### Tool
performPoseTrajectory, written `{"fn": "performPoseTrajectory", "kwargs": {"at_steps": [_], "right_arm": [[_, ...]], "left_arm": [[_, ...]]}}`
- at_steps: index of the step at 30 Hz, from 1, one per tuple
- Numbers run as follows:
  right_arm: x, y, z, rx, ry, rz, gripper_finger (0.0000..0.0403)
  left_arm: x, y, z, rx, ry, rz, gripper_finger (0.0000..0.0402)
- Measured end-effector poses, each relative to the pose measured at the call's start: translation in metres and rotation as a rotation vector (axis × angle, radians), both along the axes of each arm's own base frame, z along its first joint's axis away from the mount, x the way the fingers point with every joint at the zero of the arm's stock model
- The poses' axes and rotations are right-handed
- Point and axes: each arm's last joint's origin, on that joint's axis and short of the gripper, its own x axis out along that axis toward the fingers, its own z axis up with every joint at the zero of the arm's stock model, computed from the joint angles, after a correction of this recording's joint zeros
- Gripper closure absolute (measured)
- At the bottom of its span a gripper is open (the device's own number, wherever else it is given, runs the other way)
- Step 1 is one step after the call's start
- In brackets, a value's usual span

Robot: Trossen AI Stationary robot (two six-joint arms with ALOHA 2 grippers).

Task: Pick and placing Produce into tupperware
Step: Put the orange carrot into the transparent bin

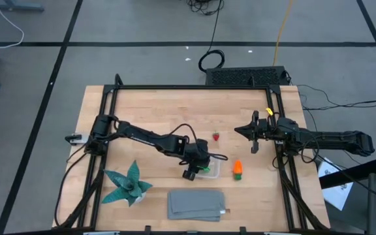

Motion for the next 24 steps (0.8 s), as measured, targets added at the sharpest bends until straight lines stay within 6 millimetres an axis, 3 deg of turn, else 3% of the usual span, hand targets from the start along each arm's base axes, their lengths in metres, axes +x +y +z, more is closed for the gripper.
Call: {"fn": "performPoseTrajectory", "kwargs": {"at_steps": [6,14,24], "right_arm": [[0.000,0.000,-0.001,0.005,0.006,0.004,0.0403],[0.000,0.000,-0.001,0.006,0.013,0.004,0.0403],[0.000,0.000,-0.003,0.008,0.028,0.006,0.0403]], "left_arm": [[-0.005,0.001,0.027,0.007,-0.054,-0.003,0.0252],[-0.029,0.023,0.055,0.063,0.029,0.092,0.0390],[-0.074,0.037,0.101,0.109,-0.067,0.193,0.0400]]}}
